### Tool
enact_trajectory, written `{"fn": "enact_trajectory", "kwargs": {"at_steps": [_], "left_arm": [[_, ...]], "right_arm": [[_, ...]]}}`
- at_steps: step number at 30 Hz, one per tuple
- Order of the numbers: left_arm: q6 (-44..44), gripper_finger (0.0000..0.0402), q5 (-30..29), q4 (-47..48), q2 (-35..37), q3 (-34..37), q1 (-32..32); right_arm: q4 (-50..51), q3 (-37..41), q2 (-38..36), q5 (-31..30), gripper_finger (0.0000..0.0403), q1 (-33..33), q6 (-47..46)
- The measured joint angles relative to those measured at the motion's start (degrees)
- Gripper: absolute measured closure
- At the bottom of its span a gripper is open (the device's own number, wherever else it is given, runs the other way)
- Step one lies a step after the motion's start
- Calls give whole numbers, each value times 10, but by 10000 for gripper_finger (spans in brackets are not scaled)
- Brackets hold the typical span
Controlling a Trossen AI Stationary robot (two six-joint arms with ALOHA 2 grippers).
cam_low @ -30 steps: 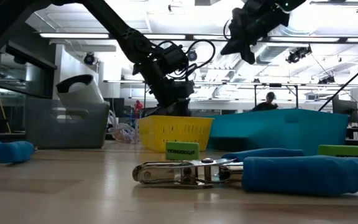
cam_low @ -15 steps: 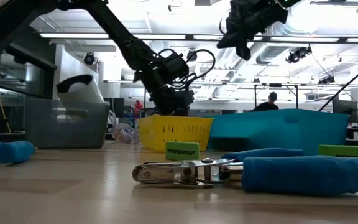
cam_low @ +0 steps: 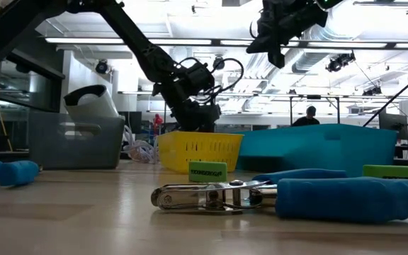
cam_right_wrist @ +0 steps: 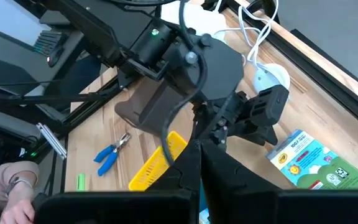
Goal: Pick & Place School Supplies
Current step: Put the crayons box into the blue bin
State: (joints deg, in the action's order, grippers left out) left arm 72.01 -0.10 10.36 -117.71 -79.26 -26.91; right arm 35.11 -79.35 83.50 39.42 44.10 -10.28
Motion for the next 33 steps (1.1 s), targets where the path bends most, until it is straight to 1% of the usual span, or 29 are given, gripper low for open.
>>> {"fn": "enact_trajectory", "kwargs": {"at_steps": [4,7,14,33], "left_arm": [[19,287,2,-7,-12,0,0],[19,287,1,-17,-18,0,0],[20,287,0,-40,-19,0,0],[31,287,0,-46,-19,0,0]], "right_arm": [[0,0,0,4,401,0,-4],[-3,0,0,15,401,0,-4],[-2,0,0,14,401,0,-4],[-2,0,0,16,401,-3,1]]}}
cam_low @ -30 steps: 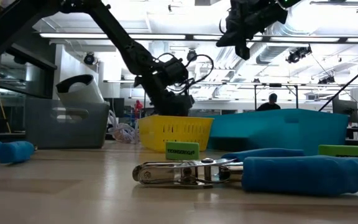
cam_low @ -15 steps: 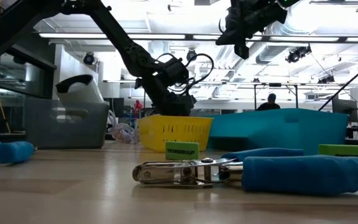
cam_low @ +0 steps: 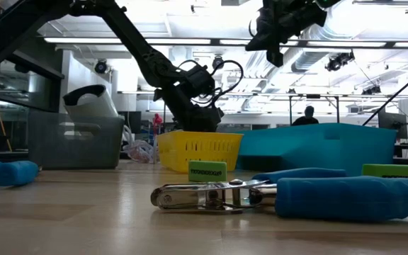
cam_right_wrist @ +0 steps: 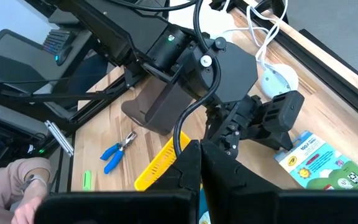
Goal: Pick & Place School Supplies
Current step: Put the crayons box into the blue bin
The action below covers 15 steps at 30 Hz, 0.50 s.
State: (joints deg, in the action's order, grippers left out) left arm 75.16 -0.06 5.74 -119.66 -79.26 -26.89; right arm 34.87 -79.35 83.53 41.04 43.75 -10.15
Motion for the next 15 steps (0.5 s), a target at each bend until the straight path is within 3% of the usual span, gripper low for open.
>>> {"fn": "enact_trajectory", "kwargs": {"at_steps": [7,15], "left_arm": [[-6,288,0,-1,0,0,0],[-33,321,0,-2,0,0,0]], "right_arm": [[0,0,0,4,401,-8,0],[0,0,0,1,401,-15,0]]}}
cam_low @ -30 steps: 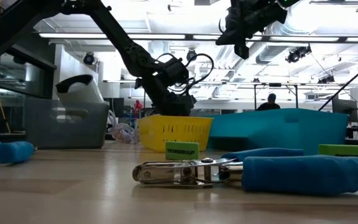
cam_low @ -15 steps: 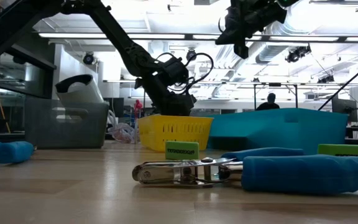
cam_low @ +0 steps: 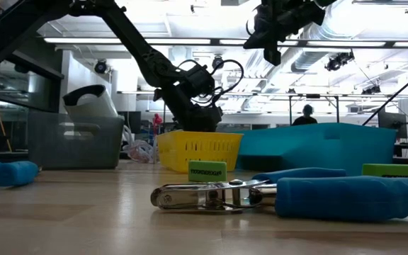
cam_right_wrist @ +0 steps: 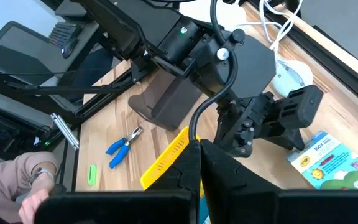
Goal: Pick & Place School Supplies
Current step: Put the crayons box into the blue bin
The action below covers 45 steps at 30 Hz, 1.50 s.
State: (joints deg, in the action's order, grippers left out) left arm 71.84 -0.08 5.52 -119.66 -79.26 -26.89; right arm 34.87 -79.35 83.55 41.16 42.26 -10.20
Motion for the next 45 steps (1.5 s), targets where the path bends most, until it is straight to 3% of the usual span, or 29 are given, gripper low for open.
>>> {"fn": "enact_trajectory", "kwargs": {"at_steps": [26,28,33,45], "left_arm": [[63,326,-5,6,0,8,2],[59,326,-19,6,0,8,5],[64,326,-124,-40,1,9,19],[33,326,-112,-31,3,9,25]], "right_arm": [[0,0,0,14,401,0,1],[0,0,0,14,401,0,1],[0,0,0,14,401,0,2],[0,0,0,28,401,-7,0]]}}
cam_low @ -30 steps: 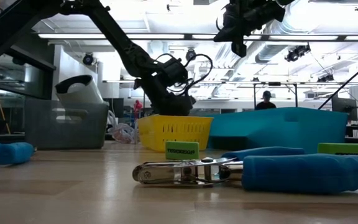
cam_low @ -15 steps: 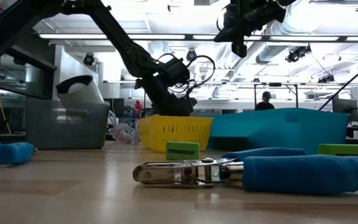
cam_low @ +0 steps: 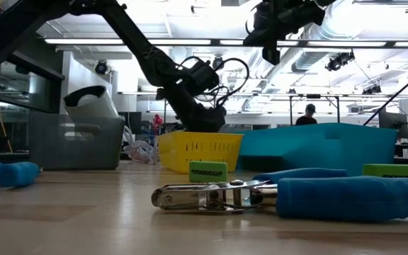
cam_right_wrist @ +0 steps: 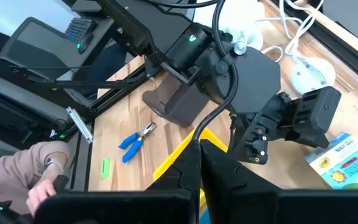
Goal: Pick & Place School Supplies
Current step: Put the crayons box into the blue bin
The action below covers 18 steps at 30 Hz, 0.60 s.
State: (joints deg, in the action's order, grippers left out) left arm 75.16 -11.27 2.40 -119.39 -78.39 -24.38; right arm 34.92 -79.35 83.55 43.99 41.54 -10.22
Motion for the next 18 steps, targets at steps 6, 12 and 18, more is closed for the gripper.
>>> {"fn": "enact_trajectory", "kwargs": {"at_steps": [6,12,18], "left_arm": [[-21,326,10,6,0,0,-1],[-35,326,15,5,0,0,-1],[-36,326,15,6,0,0,-1]], "right_arm": [[0,0,0,-1,401,0,0],[0,0,0,-1,401,0,0],[0,0,0,-1,401,0,0]]}}
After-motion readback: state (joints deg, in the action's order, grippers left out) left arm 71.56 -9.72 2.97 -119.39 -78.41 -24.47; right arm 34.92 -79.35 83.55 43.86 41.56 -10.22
